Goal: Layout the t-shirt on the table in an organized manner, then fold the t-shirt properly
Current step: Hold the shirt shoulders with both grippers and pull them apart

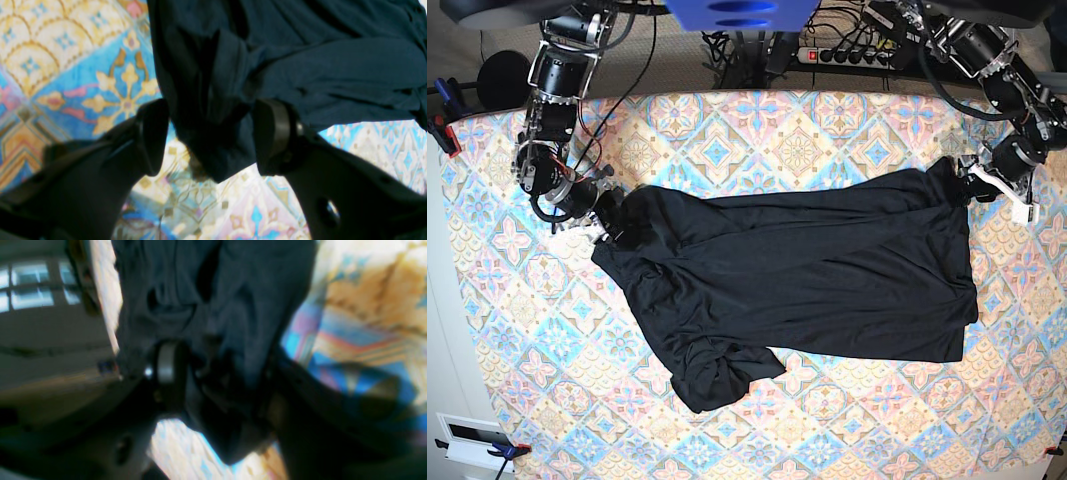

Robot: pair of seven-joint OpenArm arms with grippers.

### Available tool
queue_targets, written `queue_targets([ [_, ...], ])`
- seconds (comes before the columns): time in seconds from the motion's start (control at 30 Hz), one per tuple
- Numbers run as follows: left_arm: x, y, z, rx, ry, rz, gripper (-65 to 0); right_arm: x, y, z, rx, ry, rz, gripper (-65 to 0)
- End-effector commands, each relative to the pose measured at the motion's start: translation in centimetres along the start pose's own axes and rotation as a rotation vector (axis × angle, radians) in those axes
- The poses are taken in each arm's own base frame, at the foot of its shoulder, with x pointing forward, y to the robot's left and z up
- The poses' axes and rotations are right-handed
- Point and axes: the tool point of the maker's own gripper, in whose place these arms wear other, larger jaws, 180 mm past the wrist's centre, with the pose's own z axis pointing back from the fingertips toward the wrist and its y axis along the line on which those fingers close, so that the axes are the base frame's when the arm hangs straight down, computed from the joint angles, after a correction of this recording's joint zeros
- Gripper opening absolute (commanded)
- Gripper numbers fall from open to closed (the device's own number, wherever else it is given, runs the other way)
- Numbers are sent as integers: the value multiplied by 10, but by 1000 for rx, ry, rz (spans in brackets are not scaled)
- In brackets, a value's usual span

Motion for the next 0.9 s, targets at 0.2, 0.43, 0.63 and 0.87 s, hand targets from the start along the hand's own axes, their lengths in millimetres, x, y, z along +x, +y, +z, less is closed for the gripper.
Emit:
queue_targets([
  [0.2,-9,7,14,4,-1,-10,-258,-11,-4,-11,-9,-9,-11,-633],
  [0.43,-31,15,35,-20,24,15,-258,-10,-4,-11,-9,-14,-11,-647],
  [0.63,-45,16,48,-78,-31,127,-258,-10,-4,-11,-9,-14,-11,-647],
  [0.87,-64,19,34,-163,-65,320,-258,-10,-4,-11,-11,-13,-10,-648],
])
